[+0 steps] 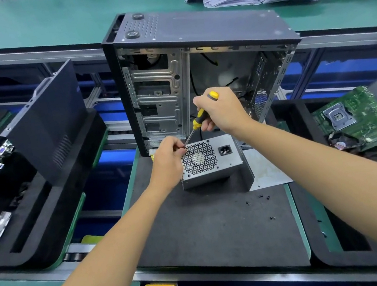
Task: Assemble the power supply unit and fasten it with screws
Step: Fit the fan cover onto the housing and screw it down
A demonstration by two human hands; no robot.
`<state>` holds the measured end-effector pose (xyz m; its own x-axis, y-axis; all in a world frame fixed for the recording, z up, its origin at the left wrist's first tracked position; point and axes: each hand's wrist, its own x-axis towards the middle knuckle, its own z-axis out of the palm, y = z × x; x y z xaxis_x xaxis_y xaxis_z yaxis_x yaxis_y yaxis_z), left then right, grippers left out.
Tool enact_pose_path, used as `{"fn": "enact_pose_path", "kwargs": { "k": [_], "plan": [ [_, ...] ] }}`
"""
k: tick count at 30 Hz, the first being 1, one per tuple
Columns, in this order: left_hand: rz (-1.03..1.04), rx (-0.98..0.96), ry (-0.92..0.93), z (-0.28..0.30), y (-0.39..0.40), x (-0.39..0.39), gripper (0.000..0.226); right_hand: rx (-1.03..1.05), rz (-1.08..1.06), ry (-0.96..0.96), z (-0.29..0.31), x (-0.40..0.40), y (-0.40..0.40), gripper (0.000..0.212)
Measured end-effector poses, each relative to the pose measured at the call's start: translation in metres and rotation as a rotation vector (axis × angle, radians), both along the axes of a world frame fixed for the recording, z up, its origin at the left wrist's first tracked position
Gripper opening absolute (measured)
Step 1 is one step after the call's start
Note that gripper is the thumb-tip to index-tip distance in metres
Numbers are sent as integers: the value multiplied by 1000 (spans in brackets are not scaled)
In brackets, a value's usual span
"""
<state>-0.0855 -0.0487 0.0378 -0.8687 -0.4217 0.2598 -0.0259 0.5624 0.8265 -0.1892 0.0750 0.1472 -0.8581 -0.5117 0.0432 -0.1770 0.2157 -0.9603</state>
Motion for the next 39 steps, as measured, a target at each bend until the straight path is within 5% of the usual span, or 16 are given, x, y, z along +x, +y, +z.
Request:
{"fn": "enact_pose_path", "kwargs": {
  "k": [12, 28, 39],
  "plan": [
    [-32, -40, 41, -1, -1, 2, 27, -19, -32, -100, -8, -5, 0, 19],
    [36, -12, 18, 5, -4, 1, 11, 12, 4, -57, 0, -6, -1, 19],
    [-19, -19, 7, 3, -12, 1, 16, 159, 164, 171, 13, 4, -5, 21]
  ]
}}
